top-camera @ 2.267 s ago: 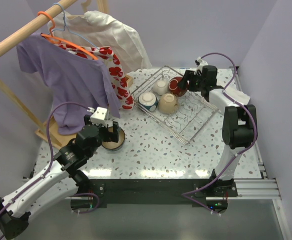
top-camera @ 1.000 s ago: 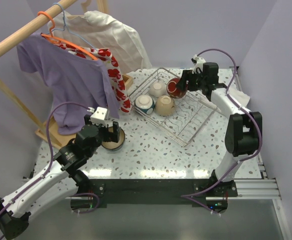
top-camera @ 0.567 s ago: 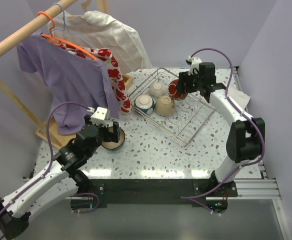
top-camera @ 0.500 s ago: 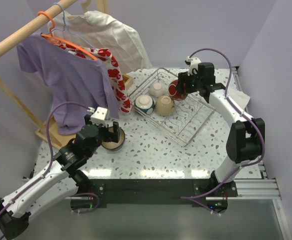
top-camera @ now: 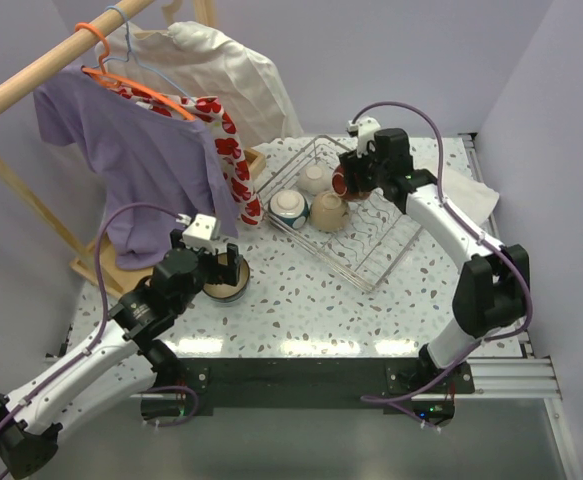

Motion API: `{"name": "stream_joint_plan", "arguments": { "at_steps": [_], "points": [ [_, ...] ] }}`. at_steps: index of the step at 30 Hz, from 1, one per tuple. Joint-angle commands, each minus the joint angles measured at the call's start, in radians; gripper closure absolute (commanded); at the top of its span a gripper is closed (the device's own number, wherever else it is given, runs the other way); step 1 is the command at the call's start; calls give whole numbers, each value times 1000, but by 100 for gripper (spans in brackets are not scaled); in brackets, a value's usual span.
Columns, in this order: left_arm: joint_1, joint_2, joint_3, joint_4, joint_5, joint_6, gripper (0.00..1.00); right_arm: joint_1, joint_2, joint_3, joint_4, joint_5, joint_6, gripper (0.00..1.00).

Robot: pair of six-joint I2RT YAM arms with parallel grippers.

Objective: Unload the bowls from the dish rack

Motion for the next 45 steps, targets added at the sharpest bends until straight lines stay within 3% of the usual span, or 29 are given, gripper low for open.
{"name": "stream_joint_plan", "arguments": {
  "at_steps": [1, 7, 18, 30, 38, 45],
  "points": [
    [8, -4, 10, 54, 23, -29, 1, 53, -107, -23, 17, 44, -48, 100],
    [6, 114, 144, 16, 96, -60, 1, 105, -185, -95, 27, 86, -92, 100],
    [8, 317, 353, 61, 356, 113, 1, 113, -351, -268, 96, -14, -188, 100],
    [54, 507, 441, 189, 652, 308, 0, 113, -377, -251, 65, -89, -186, 100],
    [112, 602, 416, 342, 901, 471, 0, 113, -403, -264, 70, -178, -204, 100],
    [126, 667, 445, 403, 1073, 706, 0, 113, -417, -278, 71, -226, -258, 100]
  ]
}}
